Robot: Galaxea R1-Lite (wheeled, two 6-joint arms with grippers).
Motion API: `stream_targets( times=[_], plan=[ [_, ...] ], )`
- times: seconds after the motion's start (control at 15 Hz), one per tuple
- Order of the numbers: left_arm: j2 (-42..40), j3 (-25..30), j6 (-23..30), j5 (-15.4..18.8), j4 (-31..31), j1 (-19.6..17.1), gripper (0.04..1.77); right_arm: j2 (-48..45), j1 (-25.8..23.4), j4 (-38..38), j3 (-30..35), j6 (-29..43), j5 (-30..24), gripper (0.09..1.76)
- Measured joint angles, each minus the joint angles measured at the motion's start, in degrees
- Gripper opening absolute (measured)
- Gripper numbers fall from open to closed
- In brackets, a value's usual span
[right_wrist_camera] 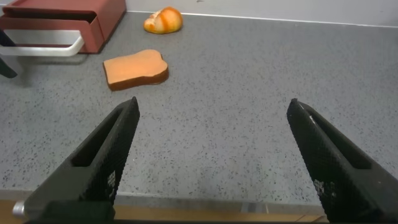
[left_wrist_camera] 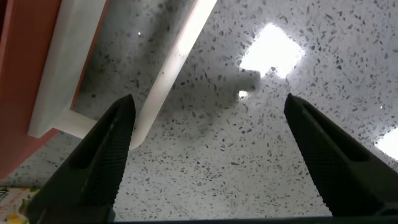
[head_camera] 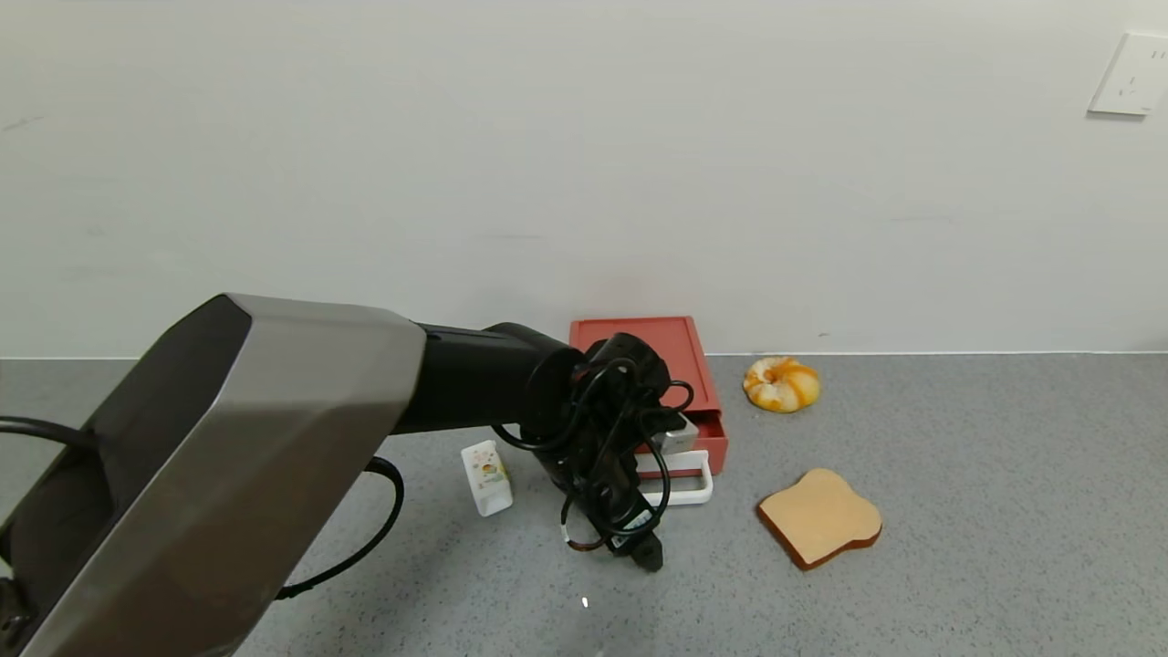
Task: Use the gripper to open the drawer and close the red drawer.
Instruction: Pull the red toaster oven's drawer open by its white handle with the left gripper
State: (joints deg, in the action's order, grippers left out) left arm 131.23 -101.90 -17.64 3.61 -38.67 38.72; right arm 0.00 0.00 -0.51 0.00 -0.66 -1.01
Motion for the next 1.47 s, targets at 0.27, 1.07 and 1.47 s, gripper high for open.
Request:
stream_targets(
  times=[0.27,1.07,1.47],
  plan=[
    [-1.33,1.96,0.06,0.05,0.11,0.67,1.72,0.00,0.00,-0.01,0.00,-0.02,-0.02,1.74],
    [-4.91,8.19,0.80,0.13,0.41,3.15,1.72,0.00,0.00,0.00,0.00,0.00,-0.02,1.74],
    [-5.41,9.48,1.11,0.18,0.50,3.82,1.72,0.00,0.00,0.00,0.00,0.00,-0.02,1.74]
  ],
)
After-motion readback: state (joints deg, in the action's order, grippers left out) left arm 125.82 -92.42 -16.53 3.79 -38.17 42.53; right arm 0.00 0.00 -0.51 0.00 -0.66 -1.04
